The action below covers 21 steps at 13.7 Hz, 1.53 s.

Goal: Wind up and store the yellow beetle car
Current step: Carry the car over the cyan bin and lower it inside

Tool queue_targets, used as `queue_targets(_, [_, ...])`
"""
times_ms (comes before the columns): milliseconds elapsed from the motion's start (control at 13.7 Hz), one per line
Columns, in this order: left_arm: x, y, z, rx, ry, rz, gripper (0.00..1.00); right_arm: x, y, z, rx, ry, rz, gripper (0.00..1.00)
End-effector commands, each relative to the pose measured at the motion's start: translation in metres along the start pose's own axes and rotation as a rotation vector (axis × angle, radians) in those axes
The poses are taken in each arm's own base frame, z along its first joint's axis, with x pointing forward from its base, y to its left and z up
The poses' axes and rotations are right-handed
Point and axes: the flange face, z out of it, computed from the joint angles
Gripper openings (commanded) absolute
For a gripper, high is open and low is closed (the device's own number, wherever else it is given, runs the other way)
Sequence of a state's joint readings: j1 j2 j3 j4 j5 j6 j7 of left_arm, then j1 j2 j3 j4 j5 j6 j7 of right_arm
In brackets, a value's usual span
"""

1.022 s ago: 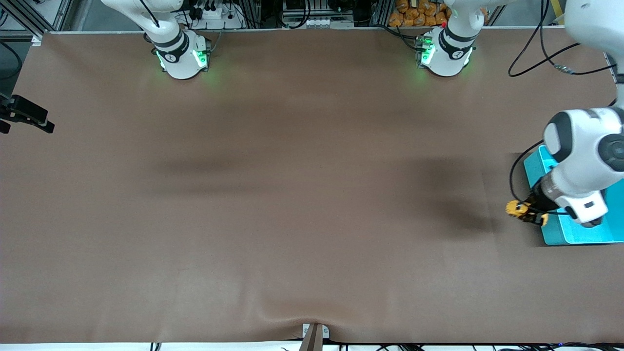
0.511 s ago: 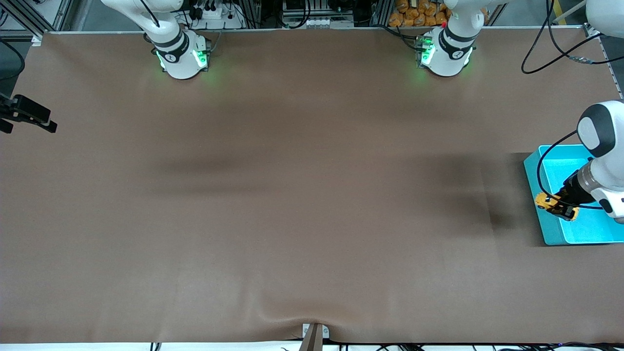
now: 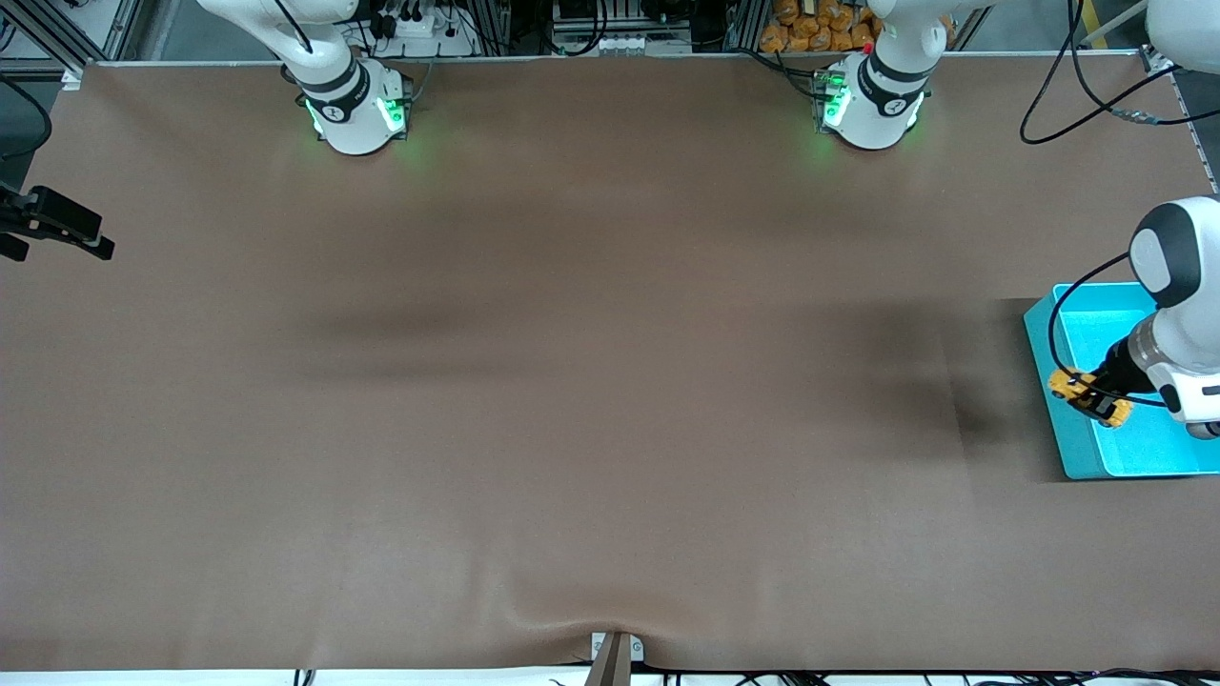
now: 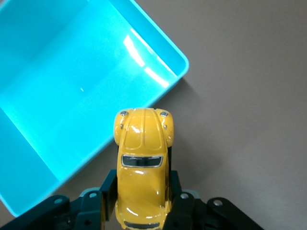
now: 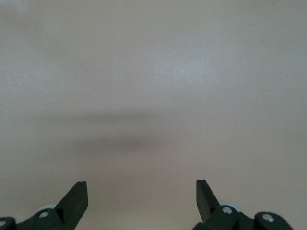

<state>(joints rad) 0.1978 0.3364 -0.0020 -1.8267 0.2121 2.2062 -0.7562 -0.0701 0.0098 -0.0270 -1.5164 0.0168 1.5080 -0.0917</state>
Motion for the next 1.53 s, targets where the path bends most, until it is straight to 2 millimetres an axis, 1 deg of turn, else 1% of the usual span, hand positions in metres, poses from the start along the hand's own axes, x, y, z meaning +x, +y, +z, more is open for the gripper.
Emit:
queue_targets(0, [0.004,-0.01,0.0,0.033,0.005,0.104,0.0,-0.003,-0.001,-0.002,-0.015,0.017,0.008,1.0])
queue_targets(73, [0.004,-0.011,0.0,0.033,0.004,0.144,0.0,-0.002,-0.001,0.0,-0.016,0.018,0.008,1.0])
queue_targets(146, [0.009,-0.017,0.002,0.036,0.0,0.195,0.0,-0.001,0.0,0.001,-0.017,0.027,0.009,1.0])
queue_targets(365, [0.034,-0.048,0.012,0.036,-0.005,0.324,0.0,-0.001,-0.001,0.002,-0.018,0.034,0.006,1.0])
queue_targets(438, [0.044,-0.057,0.019,0.029,0.004,0.357,0.0,-0.001,-0.001,0.002,-0.018,0.034,0.006,1.0])
queue_targets(584, [0.058,-0.062,0.034,0.008,0.021,0.428,0.0,-0.001,-0.001,0.0,-0.018,0.037,0.001,1.0])
queue_targets(657, [0.064,-0.062,0.041,-0.001,0.037,0.453,0.0,-0.002,0.0,-0.001,-0.02,0.038,0.003,1.0])
queue_targets(730, [0.067,-0.062,0.047,-0.004,0.042,0.466,0.0,-0.002,0.0,-0.001,-0.02,0.037,0.003,1.0])
queue_targets(876, [0.079,-0.083,0.057,-0.007,0.05,0.497,0.0,-0.003,0.003,-0.002,-0.038,0.036,0.001,1.0])
queue_targets(1022, [0.086,-0.097,0.069,-0.005,0.047,0.526,0.0,-0.003,0.004,-0.002,-0.049,0.035,0.001,1.0])
queue_targets(1168, [0.087,-0.101,0.074,-0.008,0.045,0.565,0.0,-0.005,0.002,-0.005,-0.053,0.034,-0.003,1.0])
queue_targets(1314, [0.086,-0.103,0.083,-0.01,0.031,0.621,0.0,-0.011,0.001,-0.017,-0.053,0.058,-0.003,1.0])
queue_targets(1460, [0.092,-0.119,0.095,-0.017,0.023,0.665,0.0,-0.012,0.005,-0.021,-0.056,0.068,0.0,1.0])
